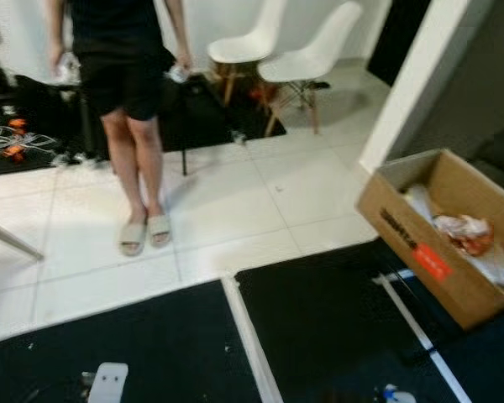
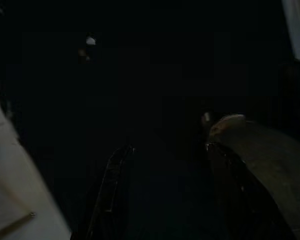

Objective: Picking trash to rubbish bin

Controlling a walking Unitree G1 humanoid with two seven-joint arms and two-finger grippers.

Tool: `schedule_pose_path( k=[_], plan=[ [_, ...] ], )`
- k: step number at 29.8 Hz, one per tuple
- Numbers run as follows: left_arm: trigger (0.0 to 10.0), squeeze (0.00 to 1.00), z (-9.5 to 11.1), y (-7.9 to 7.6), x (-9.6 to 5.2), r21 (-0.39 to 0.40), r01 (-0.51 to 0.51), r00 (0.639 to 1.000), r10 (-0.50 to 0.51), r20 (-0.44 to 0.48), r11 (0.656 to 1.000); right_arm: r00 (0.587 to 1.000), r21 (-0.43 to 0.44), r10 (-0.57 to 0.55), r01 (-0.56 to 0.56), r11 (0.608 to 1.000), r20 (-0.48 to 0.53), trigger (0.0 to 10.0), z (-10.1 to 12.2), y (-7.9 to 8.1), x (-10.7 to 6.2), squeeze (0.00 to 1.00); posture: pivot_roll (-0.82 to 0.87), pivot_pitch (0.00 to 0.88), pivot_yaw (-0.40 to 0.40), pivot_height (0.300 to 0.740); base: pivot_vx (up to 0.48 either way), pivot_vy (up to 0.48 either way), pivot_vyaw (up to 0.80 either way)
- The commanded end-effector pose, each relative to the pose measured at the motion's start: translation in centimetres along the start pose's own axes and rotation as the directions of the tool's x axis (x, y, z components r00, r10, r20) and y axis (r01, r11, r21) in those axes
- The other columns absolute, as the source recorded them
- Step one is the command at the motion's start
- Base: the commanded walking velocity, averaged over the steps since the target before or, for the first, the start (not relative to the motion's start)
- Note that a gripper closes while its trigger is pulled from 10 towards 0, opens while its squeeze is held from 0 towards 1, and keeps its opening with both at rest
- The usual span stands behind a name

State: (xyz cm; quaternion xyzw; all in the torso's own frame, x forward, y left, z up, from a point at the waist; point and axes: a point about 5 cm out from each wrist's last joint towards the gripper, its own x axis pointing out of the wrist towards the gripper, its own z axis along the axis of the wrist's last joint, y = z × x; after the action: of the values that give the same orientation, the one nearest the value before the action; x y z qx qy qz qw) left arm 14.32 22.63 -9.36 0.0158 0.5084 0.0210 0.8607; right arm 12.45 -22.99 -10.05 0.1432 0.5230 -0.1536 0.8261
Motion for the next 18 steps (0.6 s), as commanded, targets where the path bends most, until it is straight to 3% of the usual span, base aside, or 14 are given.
schedule_pose_path(
  k=[1, 18],
  plan=[
    [10.0, 0.0, -0.2, -0.2, 0.0, 0.013, 0.008, 1.0, -0.008, -0.014, 1.0, 1.0, -0.005, -0.009, 0.009, 1.0, -0.01, 10.0, -0.2, -0.3, -0.1, 0.0, 0.02, 0.091, 0.041, 0.74, 0.0, 0.0, -0.8],
    [10.0, 0.0, -0.2, -0.5, 0.0, 0.007, 0.018, 1.0, -0.017, -0.015, 1.0, 0.998, 0.016, 0.017, -0.018, 1.0, 0.062, 10.0, 1.7, 0.2, 0.1, 0.0, 0.02, 0.083, 0.034, 0.74, 0.0, 0.0, -0.8]
  ],
)
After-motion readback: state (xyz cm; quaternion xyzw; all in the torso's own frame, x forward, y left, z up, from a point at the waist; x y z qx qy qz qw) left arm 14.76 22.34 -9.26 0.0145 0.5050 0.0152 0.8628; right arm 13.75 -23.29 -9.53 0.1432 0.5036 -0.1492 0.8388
